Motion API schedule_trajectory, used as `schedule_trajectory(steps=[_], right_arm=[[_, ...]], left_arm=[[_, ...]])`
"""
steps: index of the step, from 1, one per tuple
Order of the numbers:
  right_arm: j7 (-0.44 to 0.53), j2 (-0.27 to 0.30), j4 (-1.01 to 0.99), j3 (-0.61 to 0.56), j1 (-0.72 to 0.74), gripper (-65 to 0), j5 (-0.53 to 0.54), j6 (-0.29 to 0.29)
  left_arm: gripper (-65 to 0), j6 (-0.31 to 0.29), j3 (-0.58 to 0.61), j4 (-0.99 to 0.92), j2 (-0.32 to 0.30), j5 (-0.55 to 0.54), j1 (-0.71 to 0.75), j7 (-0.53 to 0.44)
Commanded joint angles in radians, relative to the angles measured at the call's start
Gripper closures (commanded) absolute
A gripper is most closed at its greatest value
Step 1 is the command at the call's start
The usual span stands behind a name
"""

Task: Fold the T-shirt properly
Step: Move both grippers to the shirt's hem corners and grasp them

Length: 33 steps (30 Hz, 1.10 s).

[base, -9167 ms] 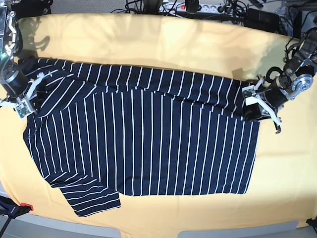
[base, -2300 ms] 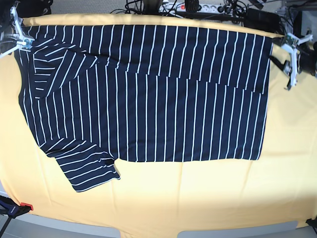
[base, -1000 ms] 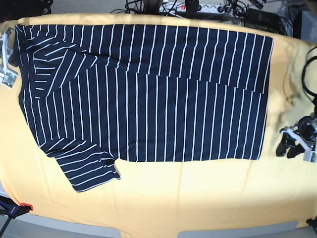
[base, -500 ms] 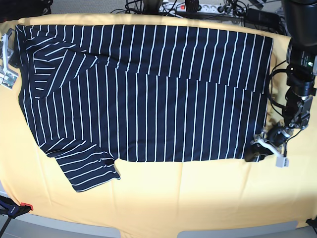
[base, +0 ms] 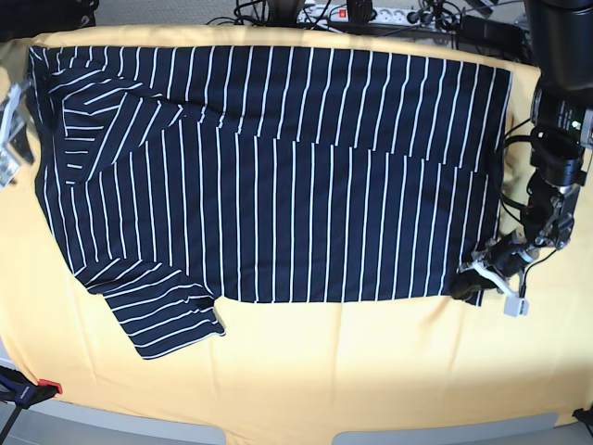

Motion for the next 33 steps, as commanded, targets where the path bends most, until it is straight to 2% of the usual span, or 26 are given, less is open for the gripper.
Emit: schedule_trajectory(steps=[1, 4, 9, 14, 17, 19, 23, 25, 28, 33], right_arm=[[0.024, -0.004, 0.007, 0.014, 0.045, -24.9, -0.001, -0.02], [0.046, -0.078, -0.02, 0.014, 0.167, -26.4, 0.013, -0.044], [0.063, -0.197, -0.199, -0.016, 0.388, -28.9, 0.072, -0.01], [0.062, -0.256, -0.496, -0.157, 0.61, -28.9, 0.134, 0.077], [0.059, -0.283, -0.676, -0.27, 0.76, -28.9, 0.134, 0.118], [0.06, -0.299, -0.784, -0.338, 0.855, -28.9, 0.116, 0.142], [0.071, -0.342, -0.972, -0.436, 1.028, -28.9, 0.018, 0.145], [0.095, -0.36, -1.052, -0.468, 1.093, -28.9, -0.04, 0.168], [0.133, -0.376, -1.139, -0.506, 1.165, -28.9, -0.123, 0.155], [0.24, -0.375, -1.178, -0.521, 1.203, -28.9, -0.271, 0.029]], left_arm=[[0.0, -0.007, 0.0, 0.007, -0.008, 0.005, -0.04, 0.002], [0.0, -0.007, 0.0, 0.007, -0.005, 0.005, -0.078, -0.003], [0.0, -0.007, 0.0, 0.007, -0.002, 0.006, -0.131, -0.002], [0.0, -0.007, 0.0, 0.007, 0.001, 0.006, -0.146, 0.006], [0.0, -0.007, 0.0, 0.007, 0.0, 0.006, -0.141, 0.008], [0.0, -0.007, 0.0, 0.007, 0.0, 0.006, -0.138, 0.009], [0.0, -0.007, 0.0, 0.007, 0.0, 0.006, -0.129, 0.013], [0.0, -0.007, 0.0, 0.007, 0.0, 0.006, -0.121, 0.013], [0.0, -0.007, 0.0, 0.007, 0.0, 0.006, -0.108, 0.023], [0.0, -0.007, 0.0, 0.007, -0.001, 0.006, -0.099, 0.035]])
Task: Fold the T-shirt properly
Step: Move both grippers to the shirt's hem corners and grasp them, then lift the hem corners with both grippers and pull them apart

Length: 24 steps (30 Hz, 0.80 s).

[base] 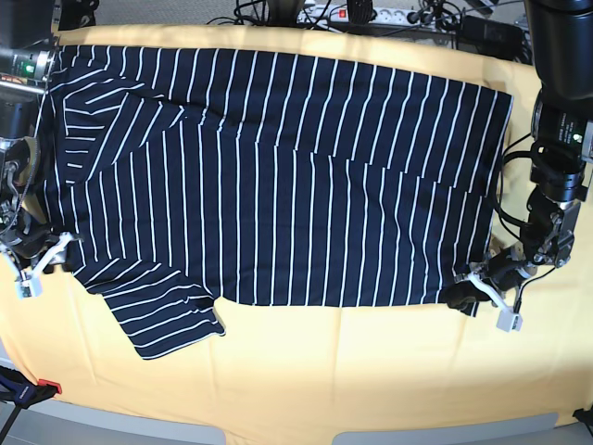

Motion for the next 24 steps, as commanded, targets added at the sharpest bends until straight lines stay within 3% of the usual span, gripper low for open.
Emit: schedule_trajectory(steps=[1, 4, 10, 16, 20, 24], right_arm=[[0.022, 0.024, 0.013, 0.006, 0.025, -28.9, -0.004, -0.009], [0.003, 0.023, 0.013, 0.006, 0.017, -28.9, 0.015, -0.018], [-0.035, -0.011, -0.002, 0.006, 0.009, -28.9, 0.083, 0.022], [0.043, -0.041, -0.05, 0.006, 0.008, -28.9, 0.057, 0.055], [0.082, -0.039, -0.051, 0.006, 0.008, -28.9, -0.02, -0.011], [0.096, -0.043, -0.051, 0.006, 0.008, -28.9, -0.015, 0.034]], left_arm=[[0.0, -0.009, -0.006, 0.01, -0.014, -0.016, -0.032, -0.021], [0.0, -0.009, -0.006, 0.01, -0.013, -0.019, -0.02, -0.022], [0.0, -0.009, -0.006, 0.01, -0.014, -0.02, -0.005, -0.021], [0.0, -0.009, -0.006, 0.01, -0.014, -0.02, -0.005, -0.021], [0.0, -0.009, -0.006, 0.01, -0.014, -0.019, -0.005, -0.021], [0.0, -0.009, -0.006, 0.01, -0.014, -0.02, -0.005, -0.021]])
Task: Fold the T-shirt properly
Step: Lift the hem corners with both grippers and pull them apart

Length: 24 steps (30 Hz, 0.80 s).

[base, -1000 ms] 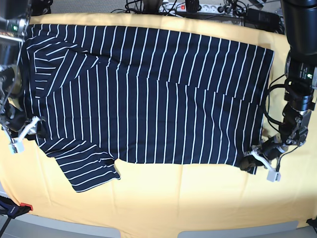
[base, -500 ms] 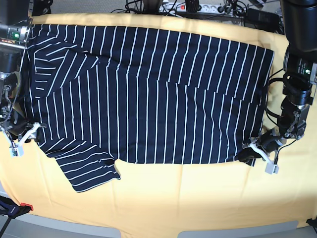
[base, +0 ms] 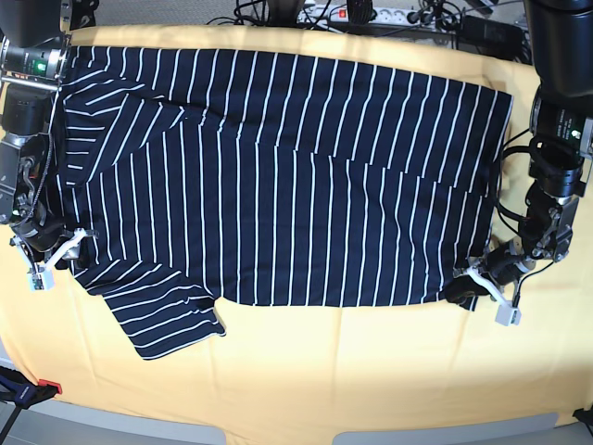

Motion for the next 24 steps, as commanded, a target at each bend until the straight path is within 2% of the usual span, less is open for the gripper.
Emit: schedule_trajectory(steps=[1, 3, 5, 13, 15, 18, 19, 22, 24], right_arm=[[0.027, 0.018, 0.01, 0.005, 0.022, -28.9, -0.003, -0.002], [0.042, 0.017, 0.01, 0.005, 0.023, -28.9, -0.016, -0.05], [0.044, 0.017, 0.01, 0.005, 0.024, -28.9, -0.015, -0.069], [0.051, -0.013, 0.01, 0.005, 0.024, -28.4, -0.038, -0.059], [0.052, -0.019, 0.01, 0.005, 0.024, -23.0, -0.038, -0.089], [0.079, -0.016, 0.01, 0.005, 0.024, -5.7, -0.039, -0.148], [0.092, -0.013, 0.01, 0.005, 0.025, 0.0, -0.039, -0.151], [0.115, -0.001, 0.011, 0.005, 0.037, 0.0, -0.042, -0.127], [0.13, 0.007, 0.011, 0.005, 0.047, 0.0, -0.041, -0.078]], left_arm=[[0.0, -0.009, -0.006, 0.01, -0.014, -0.012, -0.028, -0.016], [0.0, -0.009, -0.006, 0.01, -0.014, -0.011, -0.028, -0.016], [0.0, -0.009, -0.006, 0.01, -0.014, -0.011, -0.028, -0.017], [0.0, -0.009, -0.006, 0.01, -0.014, -0.012, -0.028, -0.017], [0.0, -0.009, -0.006, 0.01, -0.014, -0.012, -0.028, -0.017], [0.0, -0.009, -0.006, 0.01, -0.014, -0.012, -0.028, -0.017], [0.0, -0.009, -0.006, 0.01, -0.014, -0.012, -0.028, -0.017], [0.0, -0.009, -0.006, 0.01, -0.014, -0.012, -0.029, -0.017], [0.0, -0.009, -0.006, 0.01, -0.016, -0.012, -0.029, -0.018]])
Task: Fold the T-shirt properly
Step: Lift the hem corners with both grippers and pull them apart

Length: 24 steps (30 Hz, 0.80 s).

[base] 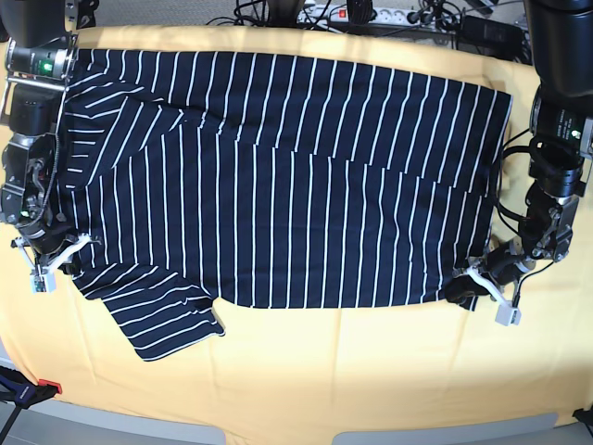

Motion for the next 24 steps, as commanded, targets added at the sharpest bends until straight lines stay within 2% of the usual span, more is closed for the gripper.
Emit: schedule_trajectory(steps=[1, 3, 9, 12, 14, 16, 18, 22, 24], right_arm=[[0.045, 0.029, 0.013, 0.005, 0.037, 0.0, 0.011, 0.007], [0.047, 0.035, 0.013, 0.005, 0.037, 0.0, 0.012, 0.03], [0.047, 0.043, 0.013, 0.005, 0.039, 0.0, 0.015, 0.021], [0.048, 0.043, 0.013, 0.005, 0.042, 0.0, 0.015, 0.02], [0.046, 0.044, 0.013, 0.005, 0.051, 0.0, 0.015, 0.02], [0.046, 0.044, 0.013, 0.005, 0.056, 0.0, 0.015, 0.028], [0.045, 0.043, 0.013, 0.005, 0.059, 0.0, 0.015, 0.05], [0.046, 0.044, 0.013, 0.005, 0.059, 0.0, 0.015, 0.094], [0.046, 0.044, 0.014, 0.005, 0.059, 0.0, 0.017, 0.133]], left_arm=[[0.0, -0.009, -0.006, 0.01, -0.017, -0.012, -0.03, -0.018], [0.0, -0.009, -0.006, 0.01, -0.019, -0.008, -0.035, -0.018], [0.0, -0.009, -0.006, 0.01, -0.017, -0.006, -0.077, -0.028], [0.0, -0.009, -0.006, 0.01, -0.013, 0.071, -0.106, -0.08], [0.0, 0.036, -0.006, 0.01, -0.014, 0.13, -0.122, -0.129], [0.0, 0.074, -0.006, 0.01, -0.014, 0.159, -0.132, -0.138], [0.0, 0.062, -0.006, 0.01, -0.013, 0.16, -0.131, -0.125], [0.0, -0.009, -0.006, 0.01, -0.014, 0.16, -0.116, -0.123], [0.0, -0.009, -0.006, 0.01, -0.016, 0.16, -0.117, -0.123]])
